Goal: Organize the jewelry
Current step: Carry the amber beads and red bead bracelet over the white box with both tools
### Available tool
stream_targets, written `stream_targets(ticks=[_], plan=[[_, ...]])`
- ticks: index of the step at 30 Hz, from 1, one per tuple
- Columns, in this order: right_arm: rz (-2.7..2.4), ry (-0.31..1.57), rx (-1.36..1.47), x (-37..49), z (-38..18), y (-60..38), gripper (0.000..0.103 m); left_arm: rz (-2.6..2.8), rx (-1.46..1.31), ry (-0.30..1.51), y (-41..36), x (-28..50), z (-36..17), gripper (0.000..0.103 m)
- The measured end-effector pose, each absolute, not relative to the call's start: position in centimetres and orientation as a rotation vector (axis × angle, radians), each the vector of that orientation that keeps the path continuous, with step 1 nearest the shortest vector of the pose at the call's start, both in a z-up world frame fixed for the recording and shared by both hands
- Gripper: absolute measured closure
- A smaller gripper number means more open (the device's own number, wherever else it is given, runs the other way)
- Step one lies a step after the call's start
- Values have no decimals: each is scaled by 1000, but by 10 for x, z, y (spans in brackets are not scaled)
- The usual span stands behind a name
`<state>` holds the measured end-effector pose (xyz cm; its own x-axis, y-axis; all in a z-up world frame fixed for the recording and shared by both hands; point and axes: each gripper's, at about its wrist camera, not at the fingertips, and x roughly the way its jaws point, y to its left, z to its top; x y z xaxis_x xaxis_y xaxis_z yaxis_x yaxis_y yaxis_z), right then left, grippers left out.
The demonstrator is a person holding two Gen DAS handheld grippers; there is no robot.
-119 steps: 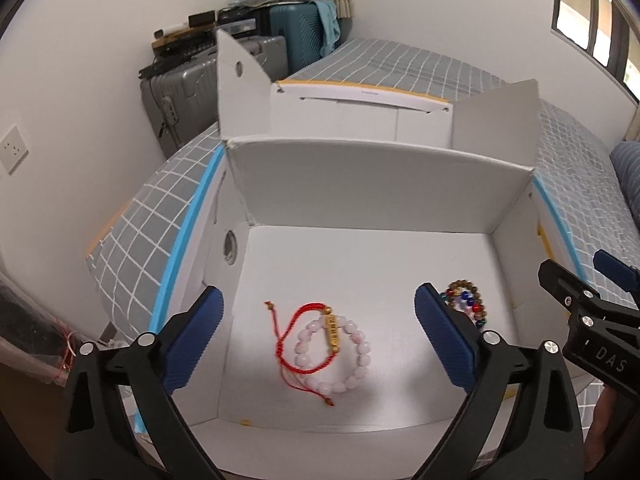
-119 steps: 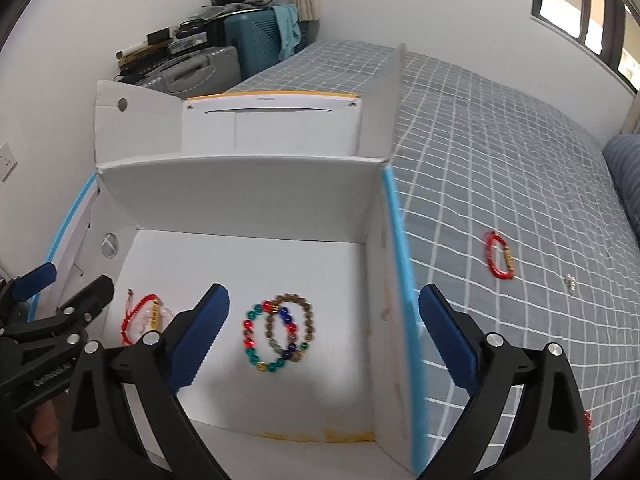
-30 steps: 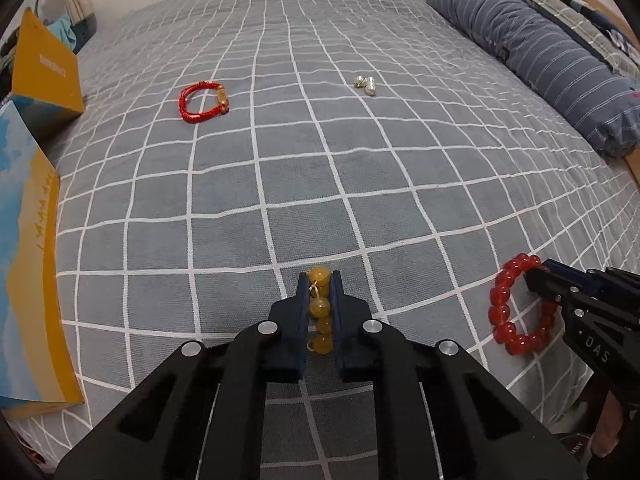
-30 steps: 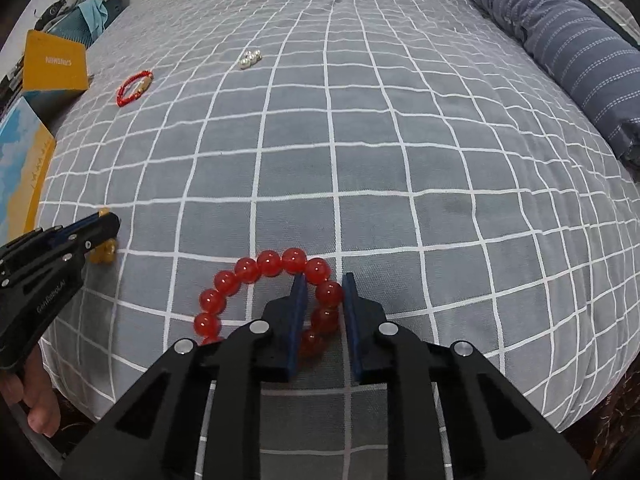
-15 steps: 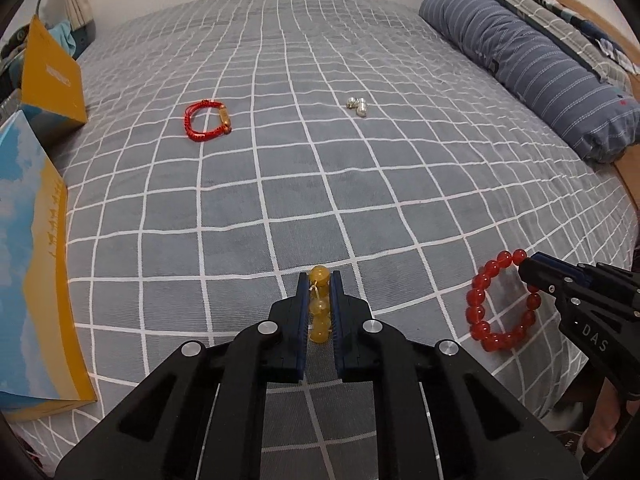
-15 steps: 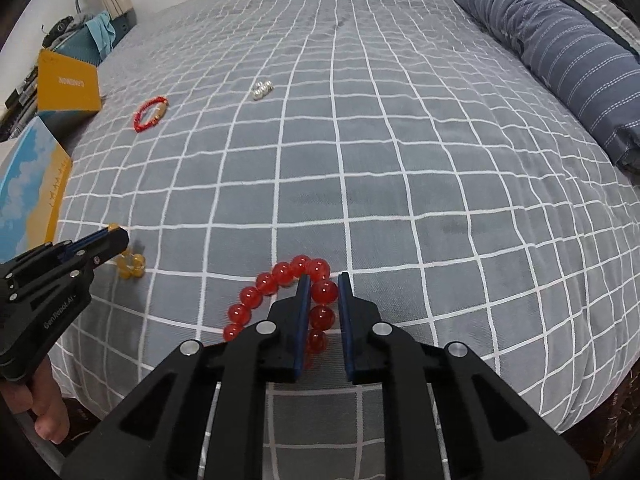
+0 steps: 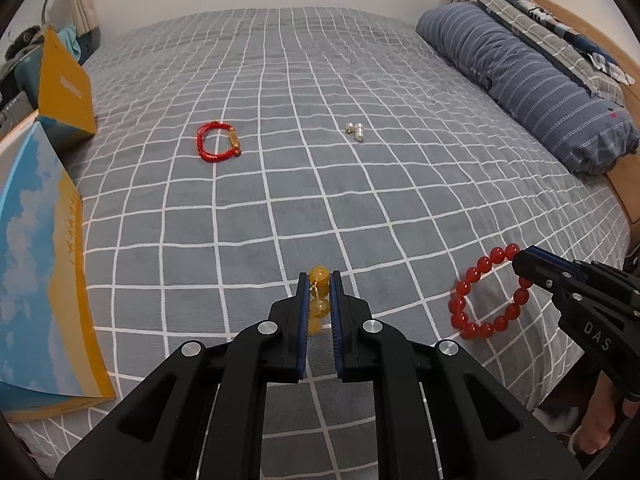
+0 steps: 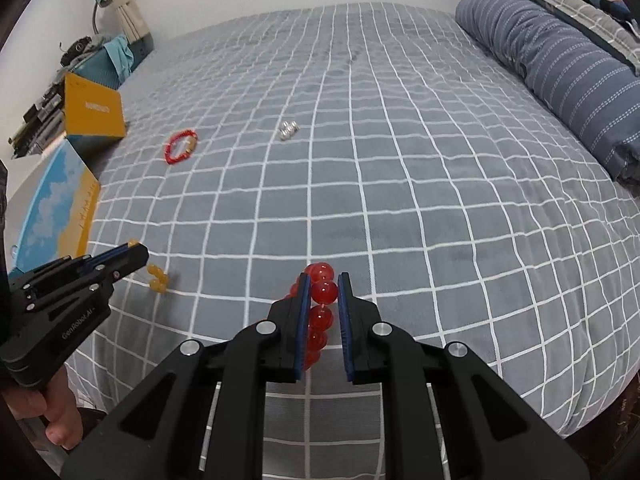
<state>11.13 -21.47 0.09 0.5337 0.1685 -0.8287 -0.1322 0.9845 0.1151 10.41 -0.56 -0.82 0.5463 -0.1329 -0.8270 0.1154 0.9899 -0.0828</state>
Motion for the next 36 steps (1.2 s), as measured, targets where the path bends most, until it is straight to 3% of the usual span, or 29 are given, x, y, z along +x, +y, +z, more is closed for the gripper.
stream_targets(ticks=[20,36], plan=[[208,948,51,119,27,-189,90,-84,11,978,3,103,6,94],[214,914,13,123,56,-157,90,-39,-8,938,33,101,49,94]])
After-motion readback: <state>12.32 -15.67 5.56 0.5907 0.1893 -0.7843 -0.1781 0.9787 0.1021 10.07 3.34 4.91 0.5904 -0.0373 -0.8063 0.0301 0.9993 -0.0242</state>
